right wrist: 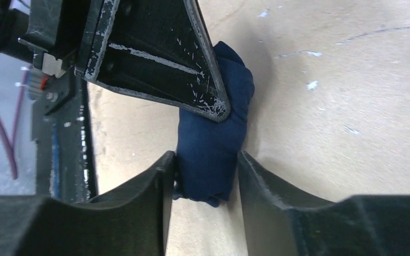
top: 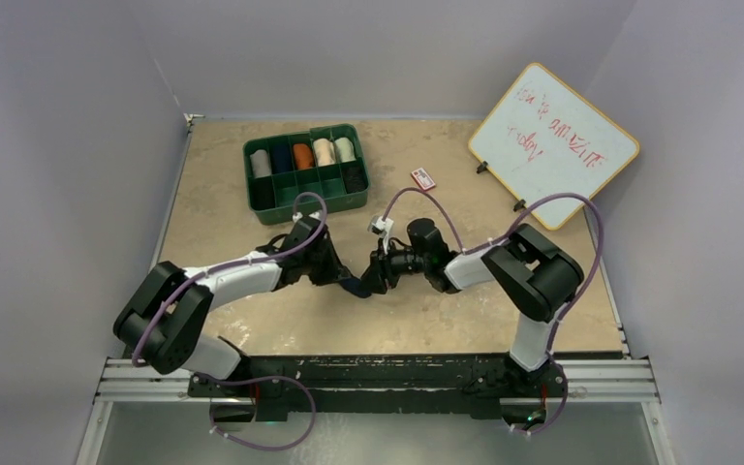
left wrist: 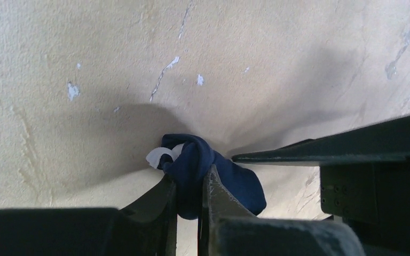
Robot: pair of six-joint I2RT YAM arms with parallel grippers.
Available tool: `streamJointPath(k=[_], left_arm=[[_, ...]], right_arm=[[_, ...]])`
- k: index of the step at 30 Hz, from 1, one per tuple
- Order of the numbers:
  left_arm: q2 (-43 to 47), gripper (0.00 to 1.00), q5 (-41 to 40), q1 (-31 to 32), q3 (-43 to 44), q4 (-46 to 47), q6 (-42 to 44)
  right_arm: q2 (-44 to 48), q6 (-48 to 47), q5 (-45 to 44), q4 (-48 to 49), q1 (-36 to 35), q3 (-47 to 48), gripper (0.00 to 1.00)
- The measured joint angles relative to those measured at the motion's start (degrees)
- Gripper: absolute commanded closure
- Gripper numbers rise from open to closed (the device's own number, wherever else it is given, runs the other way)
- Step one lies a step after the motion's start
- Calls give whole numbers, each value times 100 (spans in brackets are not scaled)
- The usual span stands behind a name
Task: Roll the underwear
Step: Roll the underwear to the center of the board, then pick up the underwear from the center of the board.
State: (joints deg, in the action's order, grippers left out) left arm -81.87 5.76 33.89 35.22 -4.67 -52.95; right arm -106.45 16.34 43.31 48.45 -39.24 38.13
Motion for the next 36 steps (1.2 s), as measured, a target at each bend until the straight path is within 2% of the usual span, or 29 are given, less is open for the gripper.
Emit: streamJointPath(k=[5,9,14,17,20,26,29,33,36], left_arm=[[-304,100,0,0,446,-457,-2],[-466,100,15,0,745,-863,-9],[-680,100,70,-26,1058,-1248,-9],[-739,100,155,-79,1110,-1311,-20],[-761,100,245,-127,1121,-1327,-39],[-802,100,343,-186,1150,-1390,-44],[-802,99,367,-221,1150,-1412,-39],[-802,90,446,-323,1150,-1451,-37],[-789,76,492,-387,1150,-1456,-20]], right_arm=[[798,-901,-892,-1145,-109,0,40],[1480,-1991,-2039,-1722,-761,17,40],[1565,-2769,-3067,-1930,-1646,96,40],[1469,-2962,-3486,-1947,-1818,116,40],[1158,-3071,-3812,-1893,-1965,186,47],[566,-3246,-4347,-1779,-2090,472,55],[452,-3254,-4564,-1786,-2116,595,70],[437,-3237,-4704,-1884,-2133,636,90],[435,-3145,-4787,-1928,-2151,673,100]])
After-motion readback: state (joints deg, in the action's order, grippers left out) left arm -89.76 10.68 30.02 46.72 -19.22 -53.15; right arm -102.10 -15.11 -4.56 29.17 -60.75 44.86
